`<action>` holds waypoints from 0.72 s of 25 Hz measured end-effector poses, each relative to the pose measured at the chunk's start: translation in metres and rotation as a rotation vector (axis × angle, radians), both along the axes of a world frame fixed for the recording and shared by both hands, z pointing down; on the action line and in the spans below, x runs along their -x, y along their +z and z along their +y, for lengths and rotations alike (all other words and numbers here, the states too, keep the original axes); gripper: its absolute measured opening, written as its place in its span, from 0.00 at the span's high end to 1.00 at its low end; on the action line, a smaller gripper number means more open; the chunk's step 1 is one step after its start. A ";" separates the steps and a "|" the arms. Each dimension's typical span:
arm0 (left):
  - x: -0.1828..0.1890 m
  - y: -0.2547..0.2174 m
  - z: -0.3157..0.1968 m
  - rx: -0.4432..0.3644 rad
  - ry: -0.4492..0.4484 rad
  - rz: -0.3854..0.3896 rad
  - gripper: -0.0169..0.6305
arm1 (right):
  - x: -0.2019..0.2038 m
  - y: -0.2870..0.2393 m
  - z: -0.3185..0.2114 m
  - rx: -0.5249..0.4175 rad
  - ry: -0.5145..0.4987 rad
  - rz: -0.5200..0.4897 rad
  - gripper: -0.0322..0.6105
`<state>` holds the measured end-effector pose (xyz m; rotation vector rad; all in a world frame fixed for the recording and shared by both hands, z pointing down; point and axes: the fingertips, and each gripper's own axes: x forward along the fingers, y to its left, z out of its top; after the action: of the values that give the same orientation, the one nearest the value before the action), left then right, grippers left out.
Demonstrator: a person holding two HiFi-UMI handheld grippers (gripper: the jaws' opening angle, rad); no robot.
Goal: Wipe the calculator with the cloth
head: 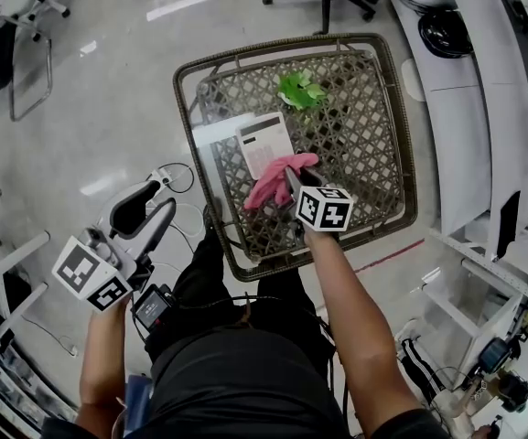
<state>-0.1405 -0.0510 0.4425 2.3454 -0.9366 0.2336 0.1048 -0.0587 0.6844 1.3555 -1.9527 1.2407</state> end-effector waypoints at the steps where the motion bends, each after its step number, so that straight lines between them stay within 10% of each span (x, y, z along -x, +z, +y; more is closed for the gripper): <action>1: 0.000 0.000 0.000 0.000 0.000 0.000 0.67 | -0.001 -0.001 -0.002 -0.002 0.007 -0.002 0.83; 18: 0.032 0.006 0.014 0.011 -0.058 0.005 0.67 | 0.009 -0.019 -0.077 -0.068 0.022 0.010 0.83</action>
<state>-0.1722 -0.0369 0.4482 2.3044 -0.9967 0.2097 0.0958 -0.1360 0.6651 1.4167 -1.9945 1.1849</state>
